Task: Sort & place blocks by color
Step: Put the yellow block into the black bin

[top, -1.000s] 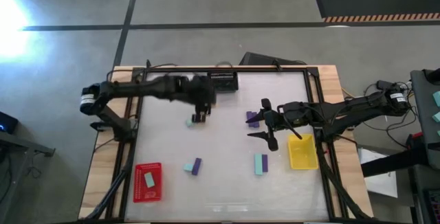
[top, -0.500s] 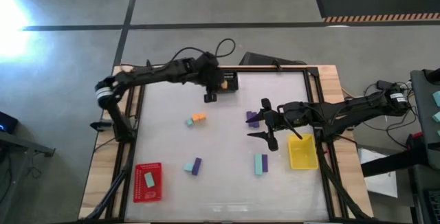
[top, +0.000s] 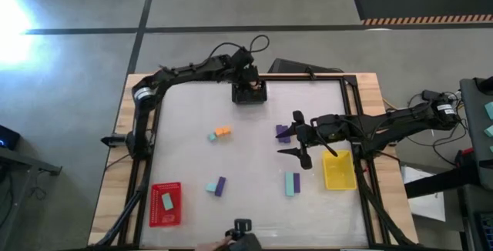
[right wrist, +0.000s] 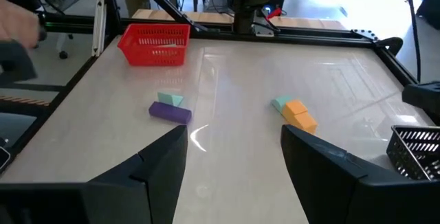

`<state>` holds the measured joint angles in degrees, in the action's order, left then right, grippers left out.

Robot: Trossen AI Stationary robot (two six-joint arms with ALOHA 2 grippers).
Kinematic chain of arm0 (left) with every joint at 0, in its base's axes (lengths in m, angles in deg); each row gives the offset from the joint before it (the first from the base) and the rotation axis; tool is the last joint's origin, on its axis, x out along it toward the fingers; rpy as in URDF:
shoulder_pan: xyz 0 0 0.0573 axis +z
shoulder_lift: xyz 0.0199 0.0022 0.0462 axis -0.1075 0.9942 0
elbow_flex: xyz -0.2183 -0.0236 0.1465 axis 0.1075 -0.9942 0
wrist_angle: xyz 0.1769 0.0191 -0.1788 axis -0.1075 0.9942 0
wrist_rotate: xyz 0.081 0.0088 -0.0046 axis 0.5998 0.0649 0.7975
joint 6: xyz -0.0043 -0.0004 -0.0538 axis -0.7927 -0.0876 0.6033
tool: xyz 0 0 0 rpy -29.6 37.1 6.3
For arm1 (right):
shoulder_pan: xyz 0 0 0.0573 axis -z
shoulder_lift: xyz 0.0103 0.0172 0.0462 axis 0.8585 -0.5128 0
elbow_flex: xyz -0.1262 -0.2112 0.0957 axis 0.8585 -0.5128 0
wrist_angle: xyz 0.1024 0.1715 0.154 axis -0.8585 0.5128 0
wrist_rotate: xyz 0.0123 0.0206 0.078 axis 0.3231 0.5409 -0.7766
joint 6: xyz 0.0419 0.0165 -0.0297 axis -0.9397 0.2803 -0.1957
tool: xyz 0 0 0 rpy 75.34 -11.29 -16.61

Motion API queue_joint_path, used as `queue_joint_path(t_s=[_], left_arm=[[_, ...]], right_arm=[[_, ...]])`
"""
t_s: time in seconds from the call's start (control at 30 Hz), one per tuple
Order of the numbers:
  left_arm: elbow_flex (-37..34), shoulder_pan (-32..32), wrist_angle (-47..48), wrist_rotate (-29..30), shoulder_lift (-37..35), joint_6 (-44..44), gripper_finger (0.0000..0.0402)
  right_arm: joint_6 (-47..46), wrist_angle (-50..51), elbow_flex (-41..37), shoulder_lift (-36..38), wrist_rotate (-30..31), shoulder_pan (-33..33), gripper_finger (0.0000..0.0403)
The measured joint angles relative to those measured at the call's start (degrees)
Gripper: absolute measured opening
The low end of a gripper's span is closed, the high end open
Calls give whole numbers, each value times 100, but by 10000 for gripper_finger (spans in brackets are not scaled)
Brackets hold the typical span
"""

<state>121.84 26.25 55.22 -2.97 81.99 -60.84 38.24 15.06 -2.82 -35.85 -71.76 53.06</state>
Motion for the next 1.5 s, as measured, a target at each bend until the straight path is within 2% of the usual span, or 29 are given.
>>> queue_joint_path(t_s=[0.53,0.77,1.13,1.33,1.5], left_arm=[[-39,148,60,-108,398,-103,114],[-41,148,63,-108,398,-108,149],[-44,137,59,-103,391,-73,157],[-27,-94,281,-91,3,280,158],[-87,-600,624,-95,-603,863,159]], right_arm=[[-66,31,-7,-3,0,0,226],[-63,31,-9,-4,0,0,226],[-96,32,-11,-7,-2,0,226],[-166,88,-34,-7,-2,0,226],[-322,109,-60,-9,6,0,226]])
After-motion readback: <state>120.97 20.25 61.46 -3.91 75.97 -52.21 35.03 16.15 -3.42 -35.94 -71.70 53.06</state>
